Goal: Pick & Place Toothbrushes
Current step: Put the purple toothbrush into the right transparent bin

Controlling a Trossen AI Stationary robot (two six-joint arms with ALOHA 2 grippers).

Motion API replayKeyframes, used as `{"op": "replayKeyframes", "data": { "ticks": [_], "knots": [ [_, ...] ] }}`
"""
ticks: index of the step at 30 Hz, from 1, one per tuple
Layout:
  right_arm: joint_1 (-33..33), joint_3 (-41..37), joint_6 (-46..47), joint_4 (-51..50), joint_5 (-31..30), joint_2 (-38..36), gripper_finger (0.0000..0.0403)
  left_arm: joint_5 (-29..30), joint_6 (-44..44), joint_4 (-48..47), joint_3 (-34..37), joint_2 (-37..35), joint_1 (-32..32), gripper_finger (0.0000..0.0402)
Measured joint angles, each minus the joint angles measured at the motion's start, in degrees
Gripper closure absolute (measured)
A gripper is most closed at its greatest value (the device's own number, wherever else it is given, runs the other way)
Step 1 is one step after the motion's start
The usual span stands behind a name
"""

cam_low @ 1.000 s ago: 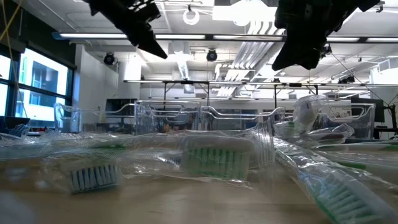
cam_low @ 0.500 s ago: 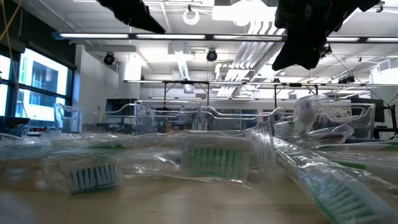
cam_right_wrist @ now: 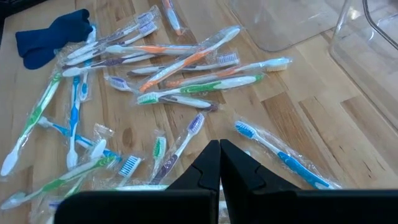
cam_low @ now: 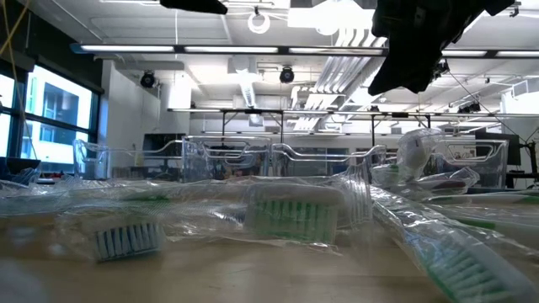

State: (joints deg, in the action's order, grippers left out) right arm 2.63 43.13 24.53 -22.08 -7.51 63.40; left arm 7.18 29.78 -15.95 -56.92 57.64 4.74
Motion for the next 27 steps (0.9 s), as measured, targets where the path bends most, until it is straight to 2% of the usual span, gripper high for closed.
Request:
{"op": "replayKeyframes", "data": {
  "ticks": [10,14,17,21,27],
  "knots": [
    [0.0,0.0,-3.1,0.0,0.0,0.0,0.0401,0.0,1.9,2.8,0.3,-0.3,-4.4,0.0248],
    [0.0,0.0,-3.4,0.0,0.1,0.0,0.0401,1.0,1.2,5.9,3.9,-1.1,-6.4,0.0248],
    [0.0,0.0,-3.4,0.0,0.2,0.0,0.0401,1.3,0.4,11.9,7.2,-2.7,-8.0,0.0248],
    [0.0,0.0,-3.4,-0.1,2.3,0.0,0.0401,1.3,0.4,16.4,10.4,-4.4,-9.3,0.0248],
    [0.0,0.0,-5.1,-0.3,6.5,0.0,0.0401,1.3,-0.3,16.1,10.5,-5.8,-9.4,0.0248]
  ]
}}
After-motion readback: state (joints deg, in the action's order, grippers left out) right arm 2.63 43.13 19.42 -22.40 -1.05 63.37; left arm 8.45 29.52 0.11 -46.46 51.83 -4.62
